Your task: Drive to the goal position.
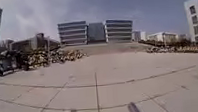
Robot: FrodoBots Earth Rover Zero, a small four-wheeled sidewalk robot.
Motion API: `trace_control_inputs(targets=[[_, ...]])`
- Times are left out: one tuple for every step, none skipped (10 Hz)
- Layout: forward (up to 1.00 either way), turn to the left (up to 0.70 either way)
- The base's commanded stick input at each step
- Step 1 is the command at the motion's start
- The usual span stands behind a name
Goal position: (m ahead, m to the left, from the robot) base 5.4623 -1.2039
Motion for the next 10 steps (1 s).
trace_control_inputs(targets=[[1.00, 0.00], [1.00, 0.00], [1.00, 0.00], [1.00, 0.00], [1.00, 0.00], [1.00, 0.00], [1.00, 0.00], [1.00, 0.00], [1.00, 0.00], [1.00, 0.00]])
